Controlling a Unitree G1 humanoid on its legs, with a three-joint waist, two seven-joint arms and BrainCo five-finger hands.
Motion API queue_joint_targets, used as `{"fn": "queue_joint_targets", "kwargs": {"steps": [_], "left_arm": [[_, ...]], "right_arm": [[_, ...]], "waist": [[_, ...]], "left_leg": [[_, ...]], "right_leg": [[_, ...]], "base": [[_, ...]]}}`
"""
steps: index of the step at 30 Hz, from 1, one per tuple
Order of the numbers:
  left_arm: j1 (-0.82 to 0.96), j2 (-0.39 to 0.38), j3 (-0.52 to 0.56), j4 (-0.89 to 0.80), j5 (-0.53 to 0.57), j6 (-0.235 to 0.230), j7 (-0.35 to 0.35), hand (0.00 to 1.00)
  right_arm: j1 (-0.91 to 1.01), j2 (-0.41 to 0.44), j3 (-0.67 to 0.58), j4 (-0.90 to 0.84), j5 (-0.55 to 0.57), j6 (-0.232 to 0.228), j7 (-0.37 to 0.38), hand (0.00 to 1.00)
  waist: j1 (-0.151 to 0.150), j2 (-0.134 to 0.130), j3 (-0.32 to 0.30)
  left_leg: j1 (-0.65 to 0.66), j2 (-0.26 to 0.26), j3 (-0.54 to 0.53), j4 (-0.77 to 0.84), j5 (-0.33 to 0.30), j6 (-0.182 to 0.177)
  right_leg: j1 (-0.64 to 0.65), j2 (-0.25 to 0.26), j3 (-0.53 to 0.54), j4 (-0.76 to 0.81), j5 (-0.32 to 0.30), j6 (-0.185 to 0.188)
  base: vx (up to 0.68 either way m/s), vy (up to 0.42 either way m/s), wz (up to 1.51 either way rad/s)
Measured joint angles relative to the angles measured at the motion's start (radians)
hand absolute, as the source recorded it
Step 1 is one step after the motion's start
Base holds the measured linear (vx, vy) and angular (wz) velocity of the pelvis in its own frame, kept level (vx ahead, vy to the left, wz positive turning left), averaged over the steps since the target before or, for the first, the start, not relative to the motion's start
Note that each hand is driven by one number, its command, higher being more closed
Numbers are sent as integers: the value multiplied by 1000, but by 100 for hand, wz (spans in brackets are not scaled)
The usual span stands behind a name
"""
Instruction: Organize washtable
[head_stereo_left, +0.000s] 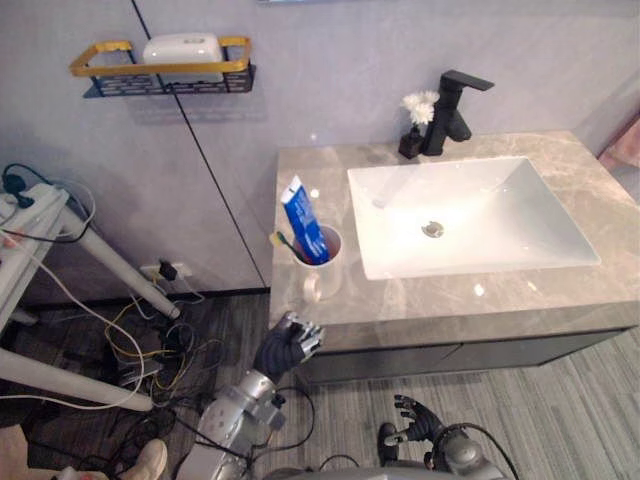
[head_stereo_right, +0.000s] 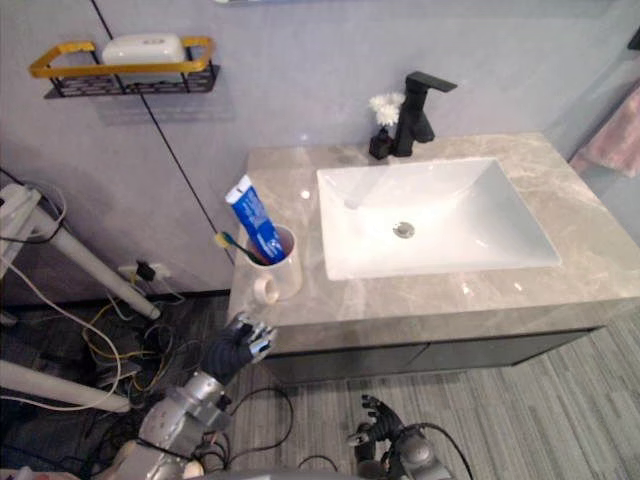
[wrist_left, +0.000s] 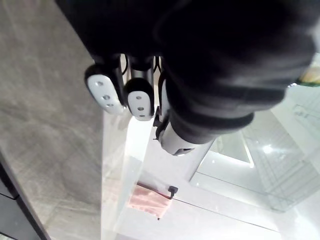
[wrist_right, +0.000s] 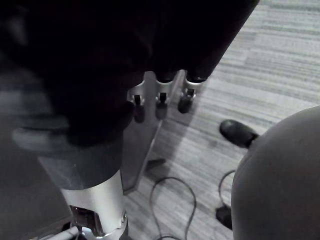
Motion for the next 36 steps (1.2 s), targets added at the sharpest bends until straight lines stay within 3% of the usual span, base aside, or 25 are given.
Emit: {"fn": "queue_joint_targets", "kwargs": {"steps": [10, 36], "left_arm": [[-29, 4, -48, -39, 0, -15, -2, 100], [-52, -2, -48, -32, 21, -15, 5, 100]], "right_arm": [[-1, 0, 1, 0, 0, 0, 0, 0], [1, 0, 8, 0, 0, 0, 0, 0]], "waist": [[-1, 1, 0], [0, 2, 1]], "left_leg": [[12, 1, 19, -3, 0, -1], [15, 1, 20, -3, 0, -1]], "right_leg": [[0, 4, 15, 0, -1, 0], [3, 3, 17, -1, 0, 0]], "base": [[-1, -1, -5], [-2, 0, 0]]}}
